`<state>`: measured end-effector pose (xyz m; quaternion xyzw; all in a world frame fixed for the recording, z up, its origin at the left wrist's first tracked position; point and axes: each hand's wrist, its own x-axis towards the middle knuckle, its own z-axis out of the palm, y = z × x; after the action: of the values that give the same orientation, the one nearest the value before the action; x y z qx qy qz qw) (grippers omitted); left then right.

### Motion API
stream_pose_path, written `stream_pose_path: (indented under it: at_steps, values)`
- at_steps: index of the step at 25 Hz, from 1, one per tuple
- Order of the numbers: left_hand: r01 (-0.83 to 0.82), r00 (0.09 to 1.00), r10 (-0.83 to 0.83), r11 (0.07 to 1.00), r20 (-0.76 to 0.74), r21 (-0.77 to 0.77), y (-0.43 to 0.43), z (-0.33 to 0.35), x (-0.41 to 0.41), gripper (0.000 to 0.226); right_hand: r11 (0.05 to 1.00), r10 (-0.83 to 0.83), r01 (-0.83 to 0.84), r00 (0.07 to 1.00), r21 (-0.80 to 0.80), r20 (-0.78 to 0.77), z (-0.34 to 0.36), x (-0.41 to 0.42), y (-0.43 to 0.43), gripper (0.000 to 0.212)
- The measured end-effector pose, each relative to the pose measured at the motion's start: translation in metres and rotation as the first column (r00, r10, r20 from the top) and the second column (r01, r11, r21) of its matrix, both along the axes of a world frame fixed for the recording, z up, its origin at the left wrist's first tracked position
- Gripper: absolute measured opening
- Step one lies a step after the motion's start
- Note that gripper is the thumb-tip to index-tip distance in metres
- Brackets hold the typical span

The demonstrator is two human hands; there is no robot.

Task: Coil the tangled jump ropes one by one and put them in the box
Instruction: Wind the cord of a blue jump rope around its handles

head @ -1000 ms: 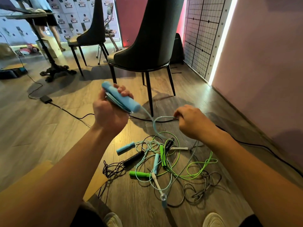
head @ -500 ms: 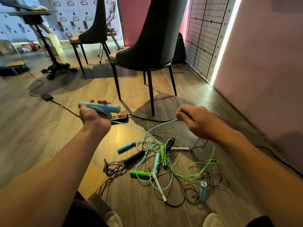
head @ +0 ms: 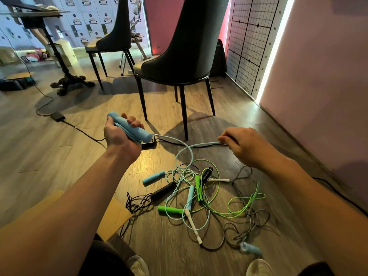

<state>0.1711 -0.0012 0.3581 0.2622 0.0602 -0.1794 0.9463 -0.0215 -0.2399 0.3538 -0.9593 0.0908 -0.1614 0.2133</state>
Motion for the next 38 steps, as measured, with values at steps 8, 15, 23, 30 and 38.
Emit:
stream_pose_path:
  at_steps: [8, 15, 23, 30, 38]
  values:
    - [0.028, 0.999, -0.028, 1.0, -0.016, 0.013, 0.002, 0.001, -0.002, 0.037, 0.992, -0.01, -0.004, 0.993, 0.123, 0.117, 0.008, -0.003, 0.005, 0.021]
    - [0.012, 0.997, -0.025, 0.987, -0.077, -0.163, 0.004, 0.003, -0.001, 0.037, 0.998, -0.068, 0.067, 0.994, 0.015, 0.088, -0.004, 0.004, -0.006, 0.019]
    - [-0.076, 0.997, 0.068, 0.976, -0.044, -0.206, 0.008, 0.002, 0.007, 0.039, 0.989, 0.135, -0.132, 0.989, -0.064, 0.057, 0.006, 0.005, 0.007, 0.019]
    - [-0.145, 0.986, 0.128, 0.974, -0.107, -0.176, 0.014, 0.001, 0.008, 0.037, 0.985, 0.139, -0.141, 0.99, -0.105, -0.025, 0.001, 0.006, 0.005, 0.024]
    - [-0.26, 0.961, 0.263, 0.964, -0.082, 0.046, 0.02, -0.002, 0.01, 0.036, 0.987, 0.117, -0.128, 0.987, 0.1, 0.111, 0.018, -0.016, 0.005, 0.032]
